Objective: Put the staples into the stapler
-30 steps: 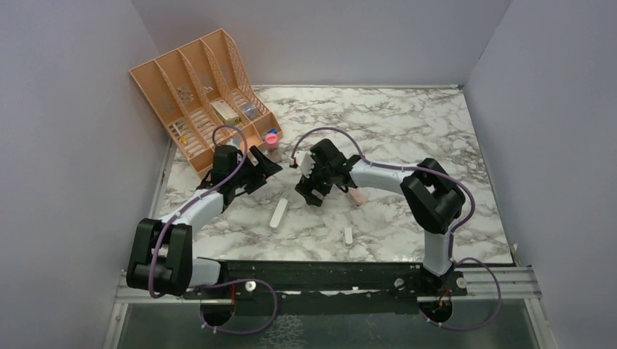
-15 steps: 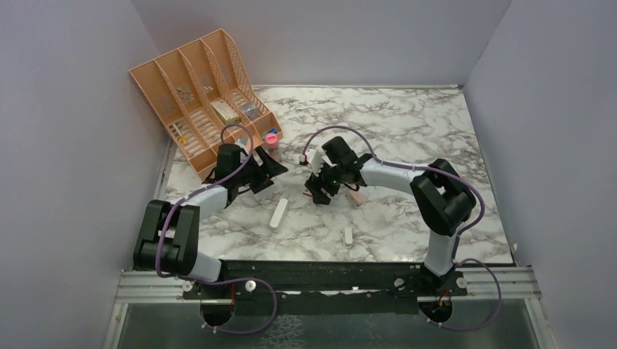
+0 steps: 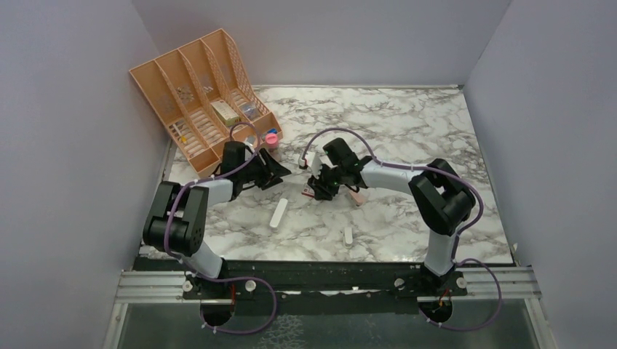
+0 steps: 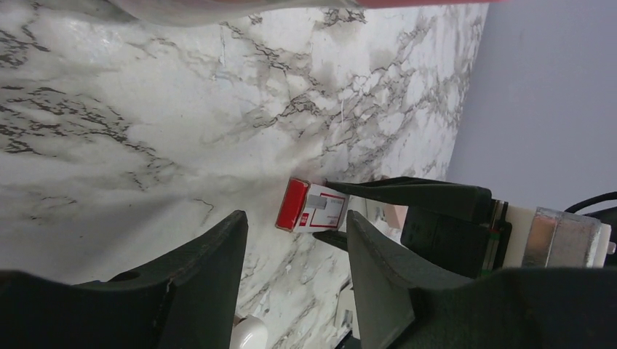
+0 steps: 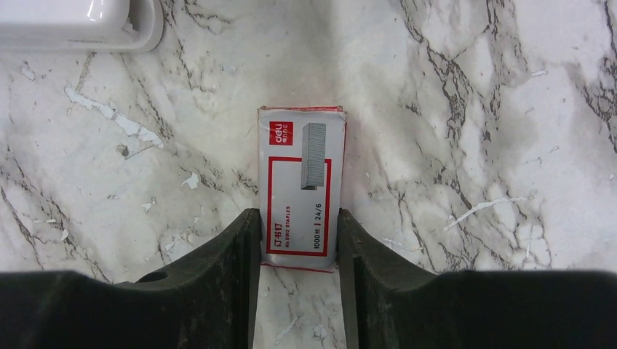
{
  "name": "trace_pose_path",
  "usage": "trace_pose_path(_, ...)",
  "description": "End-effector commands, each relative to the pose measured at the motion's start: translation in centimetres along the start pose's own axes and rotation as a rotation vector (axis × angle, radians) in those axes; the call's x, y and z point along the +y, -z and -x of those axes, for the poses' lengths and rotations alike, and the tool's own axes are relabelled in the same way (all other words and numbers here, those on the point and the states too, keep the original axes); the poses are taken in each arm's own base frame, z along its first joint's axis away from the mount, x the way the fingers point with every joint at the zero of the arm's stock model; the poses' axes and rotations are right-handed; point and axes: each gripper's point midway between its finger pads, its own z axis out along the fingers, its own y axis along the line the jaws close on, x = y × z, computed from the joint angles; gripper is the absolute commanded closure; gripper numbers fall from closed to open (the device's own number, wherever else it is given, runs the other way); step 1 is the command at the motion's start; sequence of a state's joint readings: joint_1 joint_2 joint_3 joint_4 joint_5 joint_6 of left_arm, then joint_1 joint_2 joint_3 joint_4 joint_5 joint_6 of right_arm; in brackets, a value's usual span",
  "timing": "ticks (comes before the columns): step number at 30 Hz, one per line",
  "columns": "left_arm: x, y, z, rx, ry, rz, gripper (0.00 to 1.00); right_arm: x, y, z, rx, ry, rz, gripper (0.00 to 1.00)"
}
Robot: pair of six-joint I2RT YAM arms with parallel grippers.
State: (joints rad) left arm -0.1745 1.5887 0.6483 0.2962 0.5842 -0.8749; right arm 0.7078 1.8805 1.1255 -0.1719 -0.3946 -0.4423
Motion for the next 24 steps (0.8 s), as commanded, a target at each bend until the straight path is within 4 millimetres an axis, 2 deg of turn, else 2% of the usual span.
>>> trace_pose_path(1,-1.8,-0.7,-1.0,0.064,-0.06,-0.091,0.47,0.2,-1.4,-0.4,-0.015,0.044,0.025,0.63)
trace_pose_path(5,-1.6,-1.3,-2.0,0.113,-0.068,-0.103,0.47,0.0,-1.9,0.0,-0.043,0.089,0.031,0.69)
trace_pose_path(9,-1.2,-1.9,-2.2,0.124,-0.069,-0.098,0.47,0.3,-2.2,0.1,-0.038,0.134,0.071,0.67)
trace_pose_path(17,-0.5,-2.5,-2.1,0.114,-0.071,-0.089,0.46,0.6,-2.9,-0.3,0.008,0.122,0.131,0.45)
trace_pose_path(20,-0.5,-2.7,-2.0,0.114,-0.073,-0.093,0.46,0.8,-3.3,-0.7,0.021,0.095,0.144,0.25)
trace_pose_path(21,-0.5,-2.7,-2.1,0.116,-0.072,-0.095,0.46,1.0,-3.4,-0.7,0.02,0.092,0.153,0.21)
trace_pose_path(24,-0.4,-2.7,-2.2,0.117,-0.07,-0.097,0.47,1.1,-3.4,-0.5,0.005,0.103,0.163,0.25)
